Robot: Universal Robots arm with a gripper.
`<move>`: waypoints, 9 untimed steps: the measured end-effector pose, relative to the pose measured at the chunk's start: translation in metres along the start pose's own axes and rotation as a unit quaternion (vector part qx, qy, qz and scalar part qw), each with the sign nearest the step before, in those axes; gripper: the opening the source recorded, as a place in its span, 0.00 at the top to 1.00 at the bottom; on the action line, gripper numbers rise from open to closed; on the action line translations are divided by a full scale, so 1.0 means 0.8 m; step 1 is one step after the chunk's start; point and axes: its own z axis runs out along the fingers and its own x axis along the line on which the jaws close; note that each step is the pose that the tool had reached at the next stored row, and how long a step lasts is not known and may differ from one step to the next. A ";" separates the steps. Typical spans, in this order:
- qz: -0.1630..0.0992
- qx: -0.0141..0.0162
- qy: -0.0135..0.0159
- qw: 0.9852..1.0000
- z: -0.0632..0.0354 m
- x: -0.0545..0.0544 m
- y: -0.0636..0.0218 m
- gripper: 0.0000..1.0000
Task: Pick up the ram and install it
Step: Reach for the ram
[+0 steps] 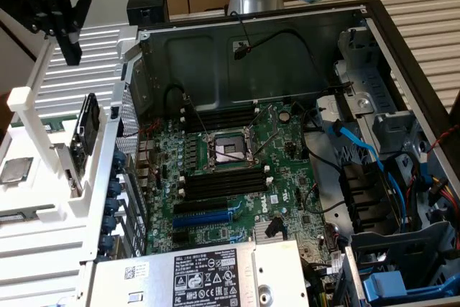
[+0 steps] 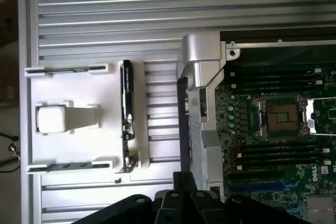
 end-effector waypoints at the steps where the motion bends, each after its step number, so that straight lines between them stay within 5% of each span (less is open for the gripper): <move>1: 0.000 0.000 0.000 1.000 0.000 0.013 -0.001 0.90; 3: 0.000 0.002 0.000 1.000 -0.001 0.042 -0.003 0.90; 5: -0.001 0.013 -0.001 1.000 -0.001 0.069 -0.005 0.90; 9: -0.002 0.014 -0.001 1.000 -0.001 0.097 -0.007 0.90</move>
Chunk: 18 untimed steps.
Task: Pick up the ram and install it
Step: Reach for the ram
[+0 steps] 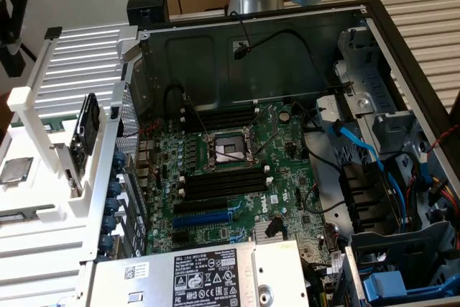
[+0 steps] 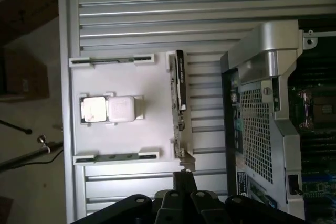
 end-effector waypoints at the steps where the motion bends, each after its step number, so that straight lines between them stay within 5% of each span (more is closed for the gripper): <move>1: 0.000 0.000 0.000 1.000 0.000 0.004 0.000 0.90; 18: -0.001 0.000 0.000 1.000 0.001 0.060 -0.004 0.90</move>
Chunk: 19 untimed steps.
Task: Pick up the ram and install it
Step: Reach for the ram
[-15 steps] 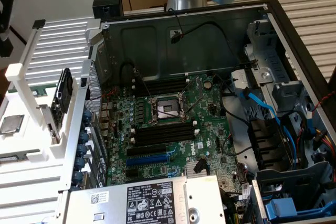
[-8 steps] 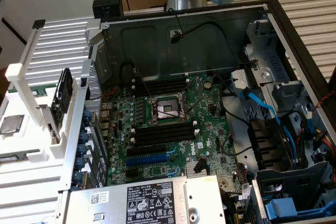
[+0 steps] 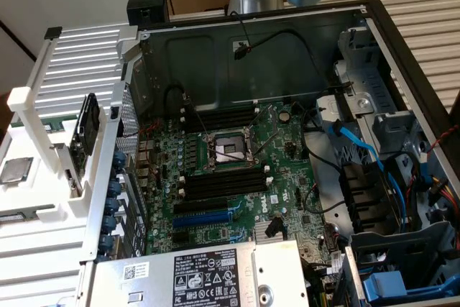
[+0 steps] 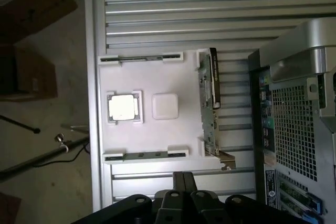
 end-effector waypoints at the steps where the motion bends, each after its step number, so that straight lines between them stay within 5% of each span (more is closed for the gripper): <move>1: 0.000 0.000 0.000 1.000 0.000 0.004 0.000 0.90; 19: -0.001 0.000 0.000 1.000 0.000 0.031 0.004 0.90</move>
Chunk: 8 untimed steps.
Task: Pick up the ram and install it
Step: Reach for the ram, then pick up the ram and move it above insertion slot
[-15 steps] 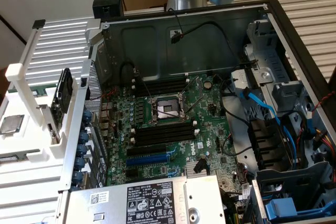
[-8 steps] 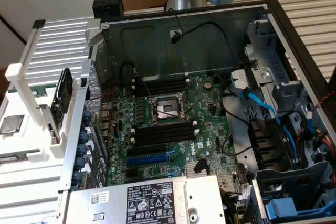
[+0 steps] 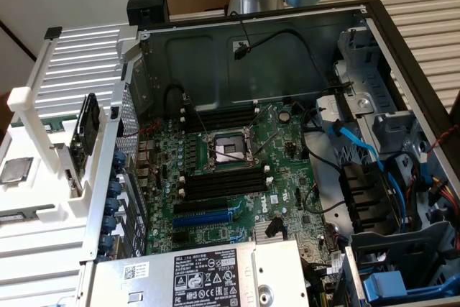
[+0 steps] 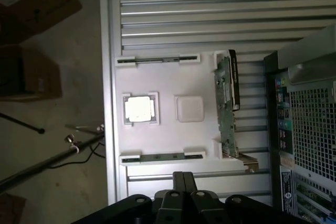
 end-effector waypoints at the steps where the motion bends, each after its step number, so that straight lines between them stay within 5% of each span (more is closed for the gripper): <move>1: 0.000 0.000 0.000 1.000 0.000 0.000 0.000 0.90; 8: 0.000 0.000 0.000 1.000 0.000 0.000 0.000 0.90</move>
